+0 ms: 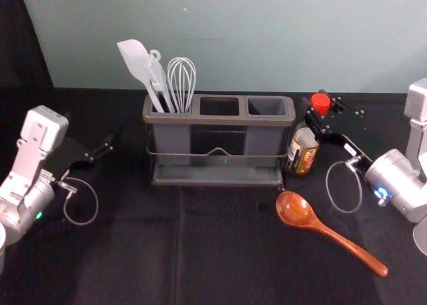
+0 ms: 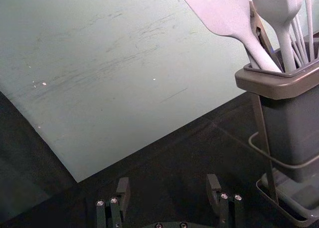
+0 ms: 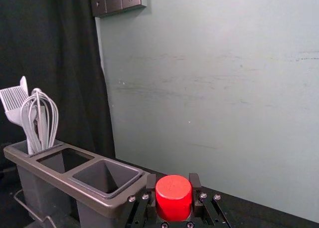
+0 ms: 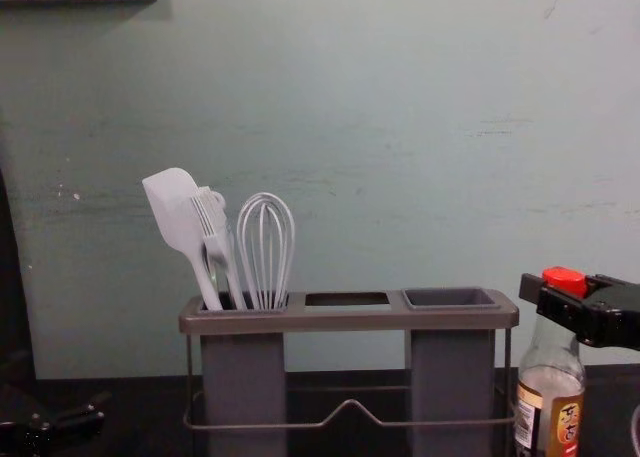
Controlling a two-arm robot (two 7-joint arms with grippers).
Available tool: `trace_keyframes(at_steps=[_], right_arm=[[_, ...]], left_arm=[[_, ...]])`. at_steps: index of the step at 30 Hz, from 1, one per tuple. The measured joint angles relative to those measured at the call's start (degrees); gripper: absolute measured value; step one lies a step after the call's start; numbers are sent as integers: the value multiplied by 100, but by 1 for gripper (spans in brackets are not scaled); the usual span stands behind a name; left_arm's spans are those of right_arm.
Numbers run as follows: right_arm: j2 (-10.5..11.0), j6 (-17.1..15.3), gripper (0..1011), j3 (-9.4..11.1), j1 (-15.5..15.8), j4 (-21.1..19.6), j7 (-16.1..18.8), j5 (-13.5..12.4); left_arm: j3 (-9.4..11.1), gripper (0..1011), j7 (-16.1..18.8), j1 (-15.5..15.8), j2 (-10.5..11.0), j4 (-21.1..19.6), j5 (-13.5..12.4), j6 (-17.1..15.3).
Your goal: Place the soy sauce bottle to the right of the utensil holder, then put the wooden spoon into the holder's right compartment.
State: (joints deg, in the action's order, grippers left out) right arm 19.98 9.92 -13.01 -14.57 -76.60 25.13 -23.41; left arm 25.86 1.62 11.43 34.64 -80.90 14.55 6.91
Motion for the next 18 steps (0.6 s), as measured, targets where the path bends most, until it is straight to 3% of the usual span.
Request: trace_keyframes(at_steps=[15, 18], right_arm=[[-76, 59, 393, 1, -49, 88, -5, 25], [-82, 70, 445, 2, -54, 105, -3, 27]], left_arm=[[1, 1005, 0, 0, 0, 0, 0, 0], [0, 1005, 0, 0, 0, 0, 0, 0]])
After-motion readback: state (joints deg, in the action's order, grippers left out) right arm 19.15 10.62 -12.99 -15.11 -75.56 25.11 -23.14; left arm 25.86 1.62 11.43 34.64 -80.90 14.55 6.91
